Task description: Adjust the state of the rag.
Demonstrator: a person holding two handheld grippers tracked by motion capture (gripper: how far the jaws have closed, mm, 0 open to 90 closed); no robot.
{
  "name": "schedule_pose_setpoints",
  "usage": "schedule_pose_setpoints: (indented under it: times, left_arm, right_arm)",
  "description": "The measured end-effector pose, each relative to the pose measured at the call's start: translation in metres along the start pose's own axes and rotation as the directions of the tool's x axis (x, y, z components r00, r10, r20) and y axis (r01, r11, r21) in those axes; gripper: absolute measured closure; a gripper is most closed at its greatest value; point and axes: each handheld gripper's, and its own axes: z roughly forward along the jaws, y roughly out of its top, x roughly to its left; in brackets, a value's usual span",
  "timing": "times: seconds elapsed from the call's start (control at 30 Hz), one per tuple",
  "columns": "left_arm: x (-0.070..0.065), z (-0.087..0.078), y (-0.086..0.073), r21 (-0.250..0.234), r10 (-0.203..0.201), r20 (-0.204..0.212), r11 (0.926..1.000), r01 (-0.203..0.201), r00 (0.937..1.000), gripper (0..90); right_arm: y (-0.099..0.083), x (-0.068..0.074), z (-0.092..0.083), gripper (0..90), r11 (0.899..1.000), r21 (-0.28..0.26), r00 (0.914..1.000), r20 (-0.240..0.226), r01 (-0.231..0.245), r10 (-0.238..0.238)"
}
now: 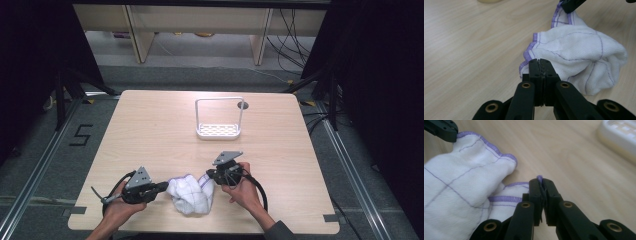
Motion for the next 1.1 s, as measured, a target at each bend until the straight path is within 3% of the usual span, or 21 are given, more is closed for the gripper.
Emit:
schedule_pose_setpoints:
  times: [0.1,0.27,0.5,0.57,0.6,0.67,0.7,0.73,0.8,0.87,0.9,0.93,1.03,1.1]
  left_arm:
    - [0.005,-0.005,0.011,-0.031,0.01,-0.006,0.9995,-0.01,0.9999,88.3]
    - [0.013,-0.006,0.034,-0.062,0.035,-0.034,0.9974,-0.037,0.9988,88.3]
    - [0.024,0.001,0.06,-0.109,0.062,-0.072,0.9916,-0.07,0.9955,88.4]
    - [0.022,0.003,0.058,-0.092,0.074,-0.075,0.9925,-0.081,0.9945,88.4]
    - [0.02,0.004,0.054,-0.089,0.074,-0.064,0.9929,-0.079,0.9952,88.4]
    - [0.014,0.006,0.041,-0.061,0.077,-0.048,0.995,-0.079,0.9959,88.3]
    - [0.011,0.008,0.034,-0.039,0.074,-0.043,0.9964,-0.075,0.9964,88.3]
    - [0.009,0.01,0.026,-0.019,0.069,-0.027,0.9974,-0.07,0.9973,88.3]
    - [0.004,0.015,0.013,0.019,0.069,-0.001,0.9974,-0.069,0.9976,88.3]
    - [-0.001,0.021,0.003,0.042,0.061,0.016,0.9972,-0.062,0.998,88.2]
    - [-0.003,0.022,0.0,0.062,0.081,0.01,0.9947,-0.082,0.9966,88.1]
    - [-0.006,0.025,-0.002,0.052,0.064,0.019,0.9965,-0.065,0.9978,88.1]
    - [-0.009,0.027,-0.004,0.082,0.094,0.034,0.9919,-0.096,0.995,87.8]
    - [-0.012,0.027,-0.004,0.067,0.08,0.029,0.9944,-0.082,0.9964,87.6]
  right_arm:
    - [0.007,-0.013,-0.02,87.1,1.0,-0.024,0.9999,0.01,-0.012,0.012]
    - [0.015,-0.042,-0.045,87.2,0.997,-0.073,0.9954,0.086,-0.035,0.041]
    - [0.023,-0.085,-0.074,87.3,0.988,-0.118,0.9725,0.199,-0.098,0.121]
    - [0.021,-0.094,-0.077,87.4,0.988,-0.128,0.9685,0.221,-0.087,0.114]
    - [0.019,-0.096,-0.079,87.3,0.987,-0.125,0.9627,0.236,-0.105,0.133]
    - [0.01,-0.102,-0.078,87.4,0.987,-0.128,0.9612,0.244,-0.099,0.128]
    - [0.004,-0.102,-0.077,87.3,0.986,-0.114,0.9571,0.25,-0.122,0.147]
    - [-0.004,-0.104,-0.074,87.3,0.989,-0.11,0.957,0.261,-0.102,0.128]
    - [-0.017,-0.104,-0.069,87.3,0.987,-0.092,0.9554,0.252,-0.135,0.154]
    - [-0.029,-0.104,-0.065,87.3,0.988,-0.071,0.9574,0.247,-0.136,0.149]
    - [-0.034,-0.103,-0.062,87.3,0.989,-0.059,0.9571,0.251,-0.135,0.145]
    - [-0.037,-0.101,-0.061,87.3,0.989,-0.035,0.9583,0.243,-0.146,0.15]
    - [-0.042,-0.098,-0.057,87.1,0.991,0.006,0.9578,0.257,-0.135,0.129]
    - [-0.045,-0.097,-0.054,86.7,0.988,0.03,0.9576,0.253,-0.15,0.137]
